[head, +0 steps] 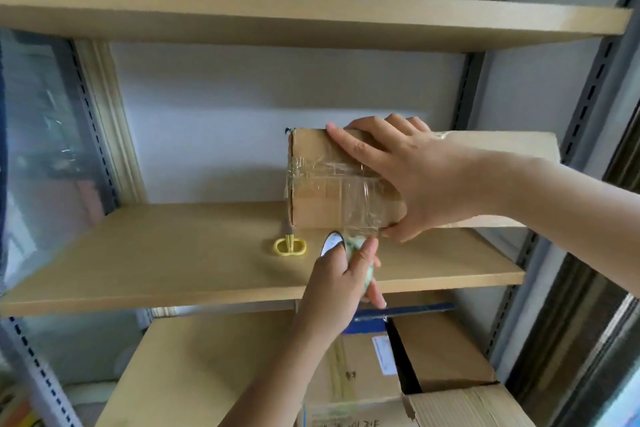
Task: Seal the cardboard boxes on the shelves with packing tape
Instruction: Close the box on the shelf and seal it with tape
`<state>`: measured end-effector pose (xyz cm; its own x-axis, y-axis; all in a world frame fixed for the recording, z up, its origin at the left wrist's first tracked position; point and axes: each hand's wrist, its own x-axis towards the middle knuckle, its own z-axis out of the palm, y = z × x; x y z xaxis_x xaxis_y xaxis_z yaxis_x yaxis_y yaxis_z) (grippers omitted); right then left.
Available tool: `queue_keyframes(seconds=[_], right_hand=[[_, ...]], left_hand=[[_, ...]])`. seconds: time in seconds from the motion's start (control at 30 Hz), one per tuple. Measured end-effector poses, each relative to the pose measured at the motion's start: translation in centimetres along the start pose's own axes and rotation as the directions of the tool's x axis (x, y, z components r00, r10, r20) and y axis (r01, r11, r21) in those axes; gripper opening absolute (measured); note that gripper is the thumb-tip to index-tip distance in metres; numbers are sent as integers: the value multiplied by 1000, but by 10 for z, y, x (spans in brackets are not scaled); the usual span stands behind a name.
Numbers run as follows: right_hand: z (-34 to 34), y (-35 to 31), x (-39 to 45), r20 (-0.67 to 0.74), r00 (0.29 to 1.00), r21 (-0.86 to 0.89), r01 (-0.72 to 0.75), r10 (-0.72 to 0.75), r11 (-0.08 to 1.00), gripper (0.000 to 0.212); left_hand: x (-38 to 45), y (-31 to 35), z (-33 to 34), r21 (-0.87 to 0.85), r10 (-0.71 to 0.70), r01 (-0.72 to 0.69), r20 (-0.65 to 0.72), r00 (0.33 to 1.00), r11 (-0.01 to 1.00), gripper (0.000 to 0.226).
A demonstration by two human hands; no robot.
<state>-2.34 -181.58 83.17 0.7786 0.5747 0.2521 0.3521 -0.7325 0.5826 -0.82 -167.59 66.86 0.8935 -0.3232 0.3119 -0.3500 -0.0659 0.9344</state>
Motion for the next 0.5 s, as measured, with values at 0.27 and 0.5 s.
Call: queue_keyframes(seconds=[0.27,0.5], right_hand=[[-4,4,9,33,996,40,-89,88,995,146],[-28,42,25,15,991,148,-131,130,980,128]], left_hand=[[33,22,-7,30,-106,104,65,992,994,35],[32,43,-7,-26,184,-182,169,968,983,36]])
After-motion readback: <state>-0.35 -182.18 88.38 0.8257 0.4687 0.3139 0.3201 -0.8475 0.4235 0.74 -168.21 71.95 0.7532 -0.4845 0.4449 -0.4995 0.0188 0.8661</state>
